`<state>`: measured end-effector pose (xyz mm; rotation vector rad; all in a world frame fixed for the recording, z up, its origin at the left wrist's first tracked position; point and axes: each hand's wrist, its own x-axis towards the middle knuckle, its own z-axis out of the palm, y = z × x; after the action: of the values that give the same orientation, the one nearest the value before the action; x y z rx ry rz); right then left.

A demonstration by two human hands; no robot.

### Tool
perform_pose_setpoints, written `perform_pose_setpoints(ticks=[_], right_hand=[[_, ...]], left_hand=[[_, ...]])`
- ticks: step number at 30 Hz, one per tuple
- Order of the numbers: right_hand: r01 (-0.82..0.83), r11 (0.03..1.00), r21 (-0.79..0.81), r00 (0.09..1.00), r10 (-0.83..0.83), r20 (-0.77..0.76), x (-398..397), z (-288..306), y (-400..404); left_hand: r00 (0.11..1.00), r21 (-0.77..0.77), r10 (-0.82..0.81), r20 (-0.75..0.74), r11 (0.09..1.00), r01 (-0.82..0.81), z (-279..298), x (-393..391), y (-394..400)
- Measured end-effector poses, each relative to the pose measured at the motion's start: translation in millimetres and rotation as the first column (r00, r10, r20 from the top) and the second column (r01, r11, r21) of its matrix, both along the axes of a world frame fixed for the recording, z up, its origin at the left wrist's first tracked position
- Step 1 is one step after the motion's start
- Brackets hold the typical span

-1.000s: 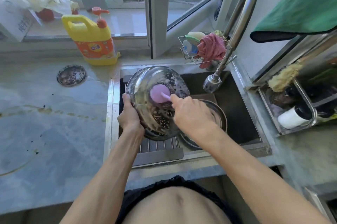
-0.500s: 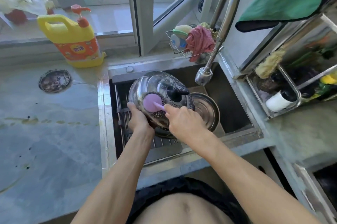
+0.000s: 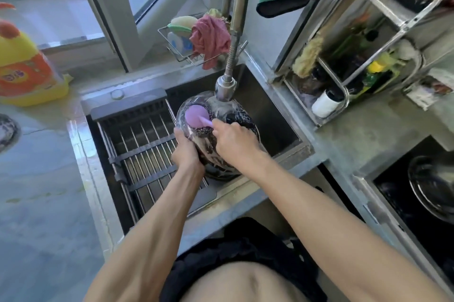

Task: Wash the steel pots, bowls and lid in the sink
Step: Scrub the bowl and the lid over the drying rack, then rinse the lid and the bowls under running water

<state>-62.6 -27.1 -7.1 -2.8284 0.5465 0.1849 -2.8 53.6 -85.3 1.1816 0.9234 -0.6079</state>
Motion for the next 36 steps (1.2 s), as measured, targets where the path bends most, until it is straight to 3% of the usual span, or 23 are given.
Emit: perform_pose_setpoints(ticks=[8,14,16,19,26,31,36], right_hand=[[0.238,0.952,0.194,0.971,-0.233,-0.051,-6,-24,-98],[0.291,0.861,0.418,0.885,-0.408,0.226,-26,-37,-181],[0.310,0.857,0.411,0.852,-0.442,0.279,-34,-45,-201],[0.330,0.840,0.430,0.824,-0.479,0.304,-42,-56,-235],[0.328,0.873,0.362,0.883,-0.419,0.211,-32,-76,-270],[0.319,0.866,0.385,0.910,-0.394,0.132,-25,-87,-278],[0.380,0.850,0.366,0.891,-0.442,0.102,-22,-100,-276]], left_hand=[[0.985,0.026,-0.155,0.070,0.988,0.154,-16,13,-31],[0.946,0.244,-0.277,0.167,0.941,0.233,0,18,-81],[0.923,0.332,-0.323,0.208,0.911,0.244,4,22,-93],[0.840,0.544,-0.486,0.243,0.785,0.297,11,22,-117],[0.775,0.755,-0.573,0.266,0.623,0.202,19,6,-134],[0.738,0.795,-0.589,0.330,0.595,0.120,25,-11,-134],[0.761,0.759,-0.549,0.347,0.641,0.115,12,-14,-127]])
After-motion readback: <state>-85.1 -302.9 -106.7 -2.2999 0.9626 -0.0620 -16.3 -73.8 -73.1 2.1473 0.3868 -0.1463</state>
